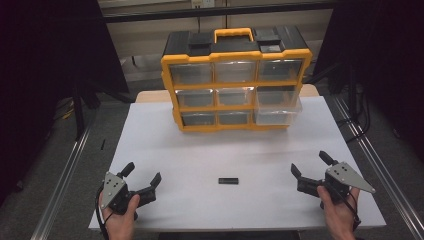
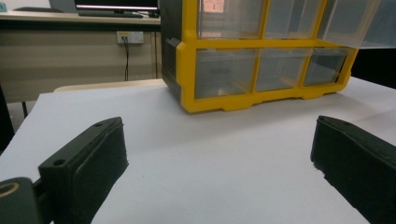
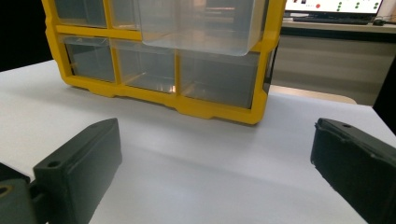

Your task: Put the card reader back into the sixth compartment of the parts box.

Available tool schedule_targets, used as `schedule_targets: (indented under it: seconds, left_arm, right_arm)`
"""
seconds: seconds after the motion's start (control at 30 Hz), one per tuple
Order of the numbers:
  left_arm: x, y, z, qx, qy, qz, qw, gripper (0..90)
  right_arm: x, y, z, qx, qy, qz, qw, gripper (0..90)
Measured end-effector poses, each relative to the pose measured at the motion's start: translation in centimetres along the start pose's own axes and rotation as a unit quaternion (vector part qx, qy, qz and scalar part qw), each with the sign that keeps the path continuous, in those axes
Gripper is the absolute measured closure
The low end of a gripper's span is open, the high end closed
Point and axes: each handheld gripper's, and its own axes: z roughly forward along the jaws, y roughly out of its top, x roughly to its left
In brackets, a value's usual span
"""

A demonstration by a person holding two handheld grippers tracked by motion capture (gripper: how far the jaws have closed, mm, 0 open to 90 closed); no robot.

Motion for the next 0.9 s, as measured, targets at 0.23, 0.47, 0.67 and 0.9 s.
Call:
schedule_targets:
  seconds: [0.23, 0.47, 0.67, 0.9]
  left_arm:
    - [0.1, 0.0, 0.1, 0.003, -0.002, -0.002, 1.0000, 3.3]
    - [0.0, -0.2, 0.2, 0.007, -0.004, -0.002, 1.0000, 3.3]
    - [-0.1, -0.2, -0.2, 0.002, -0.010, 0.003, 0.9999, 3.3]
    - [0.0, -0.1, -0.2, 0.001, -0.006, 0.006, 1.0000, 3.3]
  right_arm:
    - [0.0, -0.1, 0.3, 0.010, 0.027, 0.007, 0.9995, 1.5]
    - [0.1, -0.2, 0.5, 0.024, 0.055, 0.015, 0.9981, 1.9]
    - [0.5, 0.0, 0.7, 0.033, 0.086, 0.020, 0.9955, 2.6]
    - [1.9, 0.2, 1.1, 0.036, 0.127, 0.012, 0.9911, 0.8]
